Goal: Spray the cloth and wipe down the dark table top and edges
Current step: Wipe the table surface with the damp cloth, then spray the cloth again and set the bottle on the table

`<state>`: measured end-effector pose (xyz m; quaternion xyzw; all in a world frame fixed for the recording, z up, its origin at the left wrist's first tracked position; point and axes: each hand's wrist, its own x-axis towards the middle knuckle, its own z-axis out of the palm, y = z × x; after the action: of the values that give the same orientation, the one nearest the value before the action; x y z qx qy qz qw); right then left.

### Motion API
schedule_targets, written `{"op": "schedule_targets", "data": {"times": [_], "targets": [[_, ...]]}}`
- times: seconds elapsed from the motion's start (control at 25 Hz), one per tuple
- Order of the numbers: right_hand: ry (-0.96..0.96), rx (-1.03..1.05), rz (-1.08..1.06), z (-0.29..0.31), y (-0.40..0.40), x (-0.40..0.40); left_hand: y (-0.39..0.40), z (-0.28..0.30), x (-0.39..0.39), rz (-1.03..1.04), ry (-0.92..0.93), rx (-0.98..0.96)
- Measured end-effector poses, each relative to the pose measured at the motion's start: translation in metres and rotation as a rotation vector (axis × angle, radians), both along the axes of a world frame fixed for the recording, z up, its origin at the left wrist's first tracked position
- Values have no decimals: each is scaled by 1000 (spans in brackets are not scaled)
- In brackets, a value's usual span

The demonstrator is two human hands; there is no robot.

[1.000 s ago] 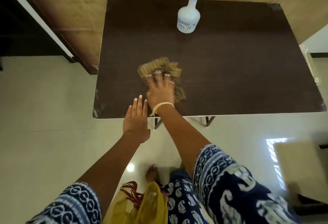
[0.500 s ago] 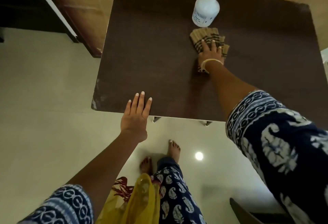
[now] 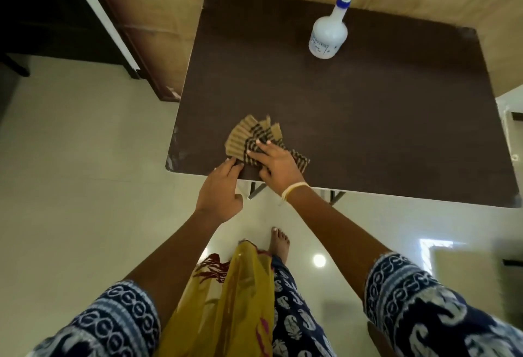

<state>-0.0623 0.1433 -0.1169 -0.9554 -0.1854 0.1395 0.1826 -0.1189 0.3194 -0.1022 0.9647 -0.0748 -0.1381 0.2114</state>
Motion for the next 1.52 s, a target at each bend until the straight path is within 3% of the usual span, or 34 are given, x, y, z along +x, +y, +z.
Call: {"op": "schedule_targets", "data": {"times": [0.08, 0.2, 0.28, 0.44, 0.56, 0.6, 0.68, 0.84, 0.92, 1.04, 1.2, 1.24, 1.36, 1.52], "targets": [[95, 37, -14, 13, -9, -20, 3, 5, -4, 144, 5, -143], [178, 1, 63, 38, -7, -47, 3, 19, -4, 310, 153, -259], [214, 107, -66, 49, -9, -61, -2, 29, -1, 357, 251, -333], [193, 531, -483, 72, -10, -55, -13, 57, 16, 392, 261, -451], [559, 1080, -910, 85, -10, -37, -25, 80, 32, 492, 390, -556], [732, 1255, -961, 90, -11, -34, -30, 85, 36, 525, 469, -594], [991, 1415, -949, 106, -16, -30, -40, 96, 43, 616, 675, -703], [1019, 1626, -1056, 114, -20, -8, -48, 112, 69, 745, 1054, -1053], [969, 1603, -1103, 112, -24, 11, -58, 117, 83, 730, 1034, -1183], [893, 1427, -1125, 112, -37, 49, -88, 112, 114, 841, 848, -1336], [549, 724, -961, 112, -73, 127, -121, 102, 178, 1058, 669, -1335], [480, 640, -951, 111, -84, 151, -128, 102, 196, 1076, 646, -1329], [308, 746, -1051, 123, -114, 213, -139, 105, 239, 1087, 601, -1350], [268, 807, -884, 126, -145, 294, -141, 105, 287, 1136, 581, -1400]]}}
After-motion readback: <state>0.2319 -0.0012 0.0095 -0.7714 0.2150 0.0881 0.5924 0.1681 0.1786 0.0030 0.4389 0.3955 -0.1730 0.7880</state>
